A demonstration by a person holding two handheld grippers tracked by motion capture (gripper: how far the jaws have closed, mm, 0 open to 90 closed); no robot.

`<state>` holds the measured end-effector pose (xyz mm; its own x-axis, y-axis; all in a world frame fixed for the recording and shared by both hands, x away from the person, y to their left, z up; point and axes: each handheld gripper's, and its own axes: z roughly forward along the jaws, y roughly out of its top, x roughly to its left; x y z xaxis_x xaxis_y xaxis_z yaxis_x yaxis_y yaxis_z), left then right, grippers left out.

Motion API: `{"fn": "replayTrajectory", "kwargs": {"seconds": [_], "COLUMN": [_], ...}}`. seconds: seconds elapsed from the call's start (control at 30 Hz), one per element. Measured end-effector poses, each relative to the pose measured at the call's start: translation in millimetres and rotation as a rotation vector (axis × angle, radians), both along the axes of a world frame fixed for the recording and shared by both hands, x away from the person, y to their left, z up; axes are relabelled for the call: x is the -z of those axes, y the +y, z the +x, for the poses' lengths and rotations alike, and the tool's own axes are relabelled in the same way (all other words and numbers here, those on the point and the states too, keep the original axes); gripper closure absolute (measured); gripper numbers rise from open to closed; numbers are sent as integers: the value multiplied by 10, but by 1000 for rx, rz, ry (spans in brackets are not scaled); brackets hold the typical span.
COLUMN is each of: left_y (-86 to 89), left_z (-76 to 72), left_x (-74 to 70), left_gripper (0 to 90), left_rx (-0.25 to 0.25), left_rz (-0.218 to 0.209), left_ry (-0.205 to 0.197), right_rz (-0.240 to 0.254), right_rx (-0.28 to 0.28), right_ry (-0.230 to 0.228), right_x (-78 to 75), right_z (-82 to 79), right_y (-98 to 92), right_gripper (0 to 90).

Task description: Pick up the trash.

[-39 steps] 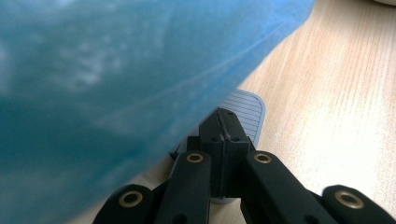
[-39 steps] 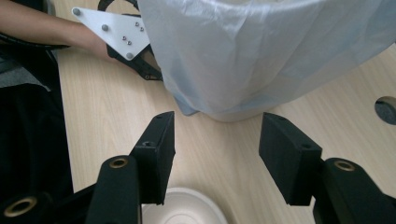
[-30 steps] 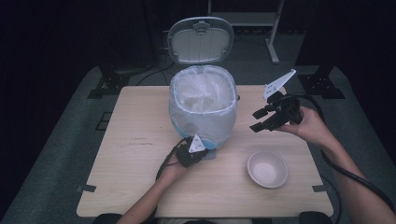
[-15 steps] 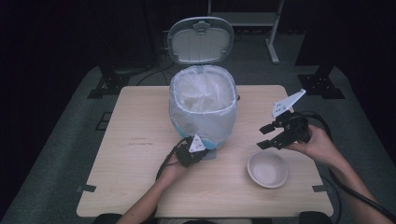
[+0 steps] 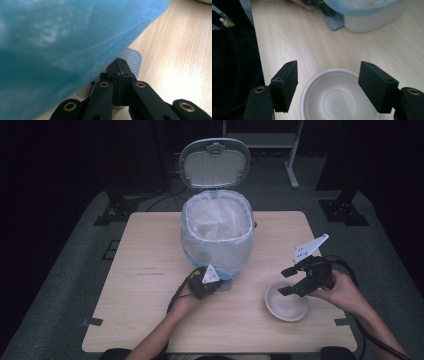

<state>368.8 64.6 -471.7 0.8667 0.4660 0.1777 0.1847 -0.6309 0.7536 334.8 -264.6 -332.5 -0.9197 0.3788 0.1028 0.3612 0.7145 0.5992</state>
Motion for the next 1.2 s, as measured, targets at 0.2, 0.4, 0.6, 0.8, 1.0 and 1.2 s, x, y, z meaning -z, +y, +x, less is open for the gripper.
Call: {"fn": "replayTrajectory", "kwargs": {"seconds": [0.2,0.4,0.6,0.8,1.0,1.2], "left_y": [4,2,13,8,3,2], "left_z": [-2,3,3,-9,-7,-9], "left_x": [1,-11,-2,2,-6,-6], "left_gripper": [900,900,900,900,900,900], "left_rx": [0,6,4,-1,3,3], "left_rz": [1,17,8,9,20,22], "left_ry": [10,-10,-12,-15,-19,-21], "right_rz": [22,28,23,15,7,1], "right_rx": [7,19,8,13,30,41], "right_ry": [15,21,11,6,1,2], "right_x": [140,267,387,493,566,678], "right_z": [-112,-211,-328,-439,-515,-593], "right_y": [-49,-86,-87,-118,-161,-169], "right_gripper": [303,303,302,303,302,303]}}
